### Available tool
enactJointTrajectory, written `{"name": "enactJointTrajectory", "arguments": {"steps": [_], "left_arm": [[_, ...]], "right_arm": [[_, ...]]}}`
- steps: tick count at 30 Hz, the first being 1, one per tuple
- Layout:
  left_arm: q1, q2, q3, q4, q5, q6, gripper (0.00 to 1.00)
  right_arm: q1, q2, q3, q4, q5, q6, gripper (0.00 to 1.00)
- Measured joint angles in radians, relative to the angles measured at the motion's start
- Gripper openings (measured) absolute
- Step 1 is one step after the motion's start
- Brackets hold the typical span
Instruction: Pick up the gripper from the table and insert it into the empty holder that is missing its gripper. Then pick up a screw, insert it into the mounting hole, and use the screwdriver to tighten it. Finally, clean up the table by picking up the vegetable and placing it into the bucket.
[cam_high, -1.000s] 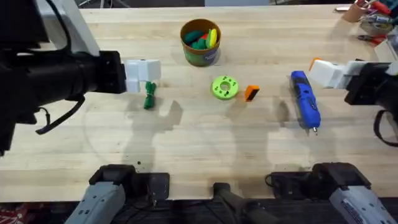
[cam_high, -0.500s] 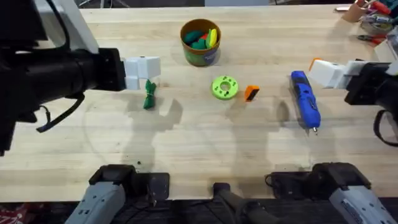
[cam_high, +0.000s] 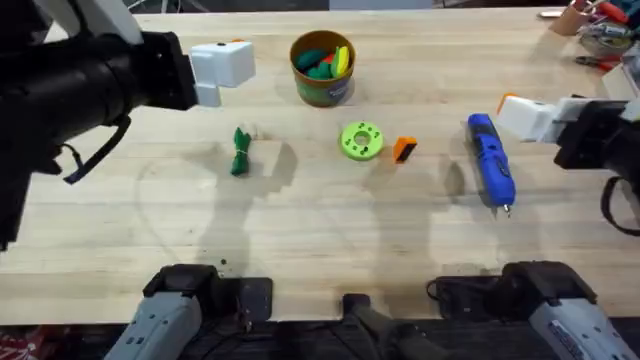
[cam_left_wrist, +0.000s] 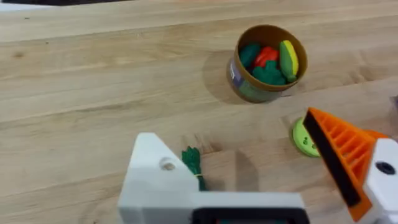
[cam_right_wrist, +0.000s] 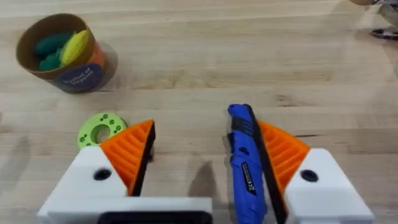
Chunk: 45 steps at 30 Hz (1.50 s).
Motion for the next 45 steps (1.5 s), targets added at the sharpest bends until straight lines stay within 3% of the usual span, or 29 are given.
{"name": "enactJointTrajectory", "arguments": {"steps": [10, 25, 32, 45], "left_arm": [[0.0, 0.0, 0.0, 0.051, 0.004, 0.045, 0.986], [0.0, -0.047, -0.033, 0.127, -0.078, 0.053, 0.986], [0.0, -0.244, -0.238, 0.282, -0.082, 0.053, 0.986], [-0.009, -0.573, -0.679, 0.725, -0.005, 0.056, 0.986]], "right_arm": [[0.0, 0.0, 0.0, 0.0, 0.0, 0.0, 0.918], [0.0, 0.0, 0.0, 0.0, 0.0, 0.0, 0.918], [0.0, 0.0, 0.0, 0.0, 0.0, 0.0, 0.918], [0.0, 0.0, 0.0, 0.0, 0.0, 0.0, 0.918]]}}
